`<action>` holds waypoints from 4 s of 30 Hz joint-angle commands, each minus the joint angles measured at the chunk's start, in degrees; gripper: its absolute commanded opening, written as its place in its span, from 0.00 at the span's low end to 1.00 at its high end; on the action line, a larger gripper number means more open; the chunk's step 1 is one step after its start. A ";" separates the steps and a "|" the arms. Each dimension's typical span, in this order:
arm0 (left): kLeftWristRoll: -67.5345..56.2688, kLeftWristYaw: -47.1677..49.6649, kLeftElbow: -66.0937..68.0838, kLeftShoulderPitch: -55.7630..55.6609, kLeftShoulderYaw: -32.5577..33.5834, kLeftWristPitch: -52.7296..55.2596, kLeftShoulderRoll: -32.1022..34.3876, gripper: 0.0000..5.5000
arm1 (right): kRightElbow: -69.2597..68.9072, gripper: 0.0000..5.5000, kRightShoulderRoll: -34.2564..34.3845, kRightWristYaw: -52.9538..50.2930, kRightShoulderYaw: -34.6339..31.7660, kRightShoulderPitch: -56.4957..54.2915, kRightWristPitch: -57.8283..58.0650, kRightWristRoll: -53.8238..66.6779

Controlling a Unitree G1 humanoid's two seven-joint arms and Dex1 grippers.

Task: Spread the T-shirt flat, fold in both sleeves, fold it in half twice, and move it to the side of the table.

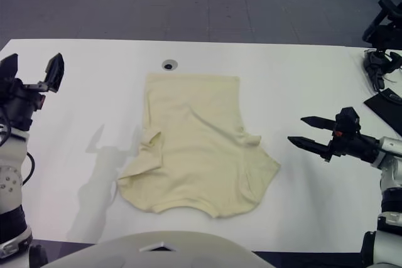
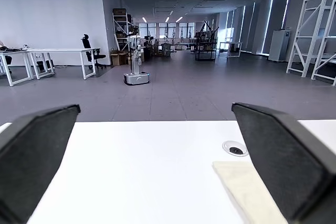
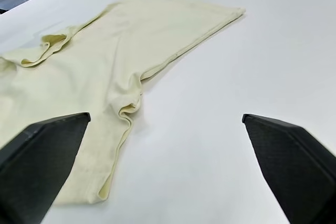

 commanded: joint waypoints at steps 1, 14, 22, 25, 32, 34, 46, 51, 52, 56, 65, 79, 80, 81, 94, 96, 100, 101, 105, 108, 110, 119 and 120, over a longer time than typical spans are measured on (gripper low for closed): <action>3.28 -1.01 -0.62 0.17 -1.37 -0.99 -0.05 0.97 | -4.97 0.98 -0.90 0.78 1.41 4.47 1.70 -0.89; 5.56 -4.34 -2.59 2.46 -3.27 -0.93 -1.88 0.98 | -11.86 0.90 -0.35 0.12 5.19 10.66 0.06 -4.65; 5.28 -4.54 -3.77 3.36 -3.13 -0.23 -2.34 0.98 | -12.30 0.66 -1.08 -0.01 6.99 12.27 -2.17 -7.01; 5.29 -4.80 -4.11 3.71 -3.35 0.15 -2.30 0.98 | -12.57 0.58 -1.07 0.07 7.27 12.80 -2.66 -7.57; 5.18 -4.49 -4.29 3.77 -3.19 0.61 -3.13 0.98 | -12.00 0.37 -0.61 0.17 8.27 12.92 -4.00 -8.23; 5.13 -4.65 -4.43 3.79 -3.05 0.81 -3.11 0.98 | -11.81 0.31 -0.50 0.16 8.72 12.98 -4.42 -8.37; 4.66 -4.86 -4.54 4.02 -2.40 1.82 -4.12 0.98 | -9.45 0.00 -0.74 -0.09 10.88 11.90 -7.97 -9.87; 4.24 -5.27 -4.32 4.00 -2.61 1.86 -4.38 0.98 | -11.13 0.00 -1.08 -0.05 9.82 10.77 -8.58 -8.43; 4.22 -5.28 -4.34 4.06 -2.61 1.86 -4.42 0.98 | -11.95 0.00 -1.23 0.07 9.60 10.59 -8.54 -8.08; 4.49 -5.59 -4.24 4.14 -3.11 1.78 -4.41 0.98 | -18.89 0.00 -1.62 0.05 8.31 10.85 -7.48 -5.99; 5.14 -5.91 -4.12 5.43 -3.52 0.84 -5.45 0.98 | -32.37 0.00 -0.17 -0.91 12.16 9.54 -4.88 -5.35; 6.72 -6.38 -2.78 4.88 -6.49 0.19 -6.88 0.98 | -35.42 0.00 7.59 -4.40 21.21 4.12 -4.97 -6.56; 6.89 -6.38 -2.74 4.95 -6.75 0.05 -7.04 0.98 | -34.92 0.00 7.81 -4.36 22.16 3.95 -5.42 -7.39; 7.03 -6.41 -2.72 5.01 -6.94 -0.03 -7.18 0.98 | -34.78 0.00 7.94 -4.12 22.97 3.99 -5.53 -7.76; 8.24 -7.00 -1.11 4.72 -8.25 -1.30 -7.37 0.98 | -35.34 0.17 7.56 -2.45 25.22 4.72 -6.20 -7.26; 8.33 -7.09 -1.01 4.74 -8.29 -1.47 -7.30 0.98 | -36.32 0.23 7.23 -2.05 24.51 4.97 -5.35 -5.82; 9.27 -7.98 -0.88 4.72 -8.64 -2.22 -6.32 0.98 | -38.67 0.34 7.54 -2.42 22.09 4.58 -1.83 -1.16; 10.20 -8.79 -0.96 4.94 -8.85 -3.06 -5.47 0.98 | -38.79 0.37 7.49 -2.60 21.47 4.44 -1.42 -0.49; 18.94 -14.23 -0.83 7.93 -9.69 -10.42 1.42 0.98 | -35.68 0.49 7.01 -6.07 15.64 5.09 -4.65 -0.98; 34.61 -16.56 4.86 13.03 -9.56 -23.67 11.25 0.98 | -32.85 0.59 6.30 -9.94 7.62 7.92 -12.75 -3.08; 45.07 -17.61 8.50 17.94 -10.04 -35.51 18.00 0.98 | -30.46 0.65 4.80 -9.58 3.30 10.21 -16.92 -3.48; 76.26 -7.85 17.06 19.60 -16.23 -61.98 32.03 0.98 | -29.94 0.95 5.05 -12.53 1.56 14.62 -23.25 -7.58; 76.83 -7.40 16.93 19.87 -16.83 -63.55 32.11 0.98 | -29.74 0.97 4.72 -12.23 2.58 15.09 -24.66 -8.93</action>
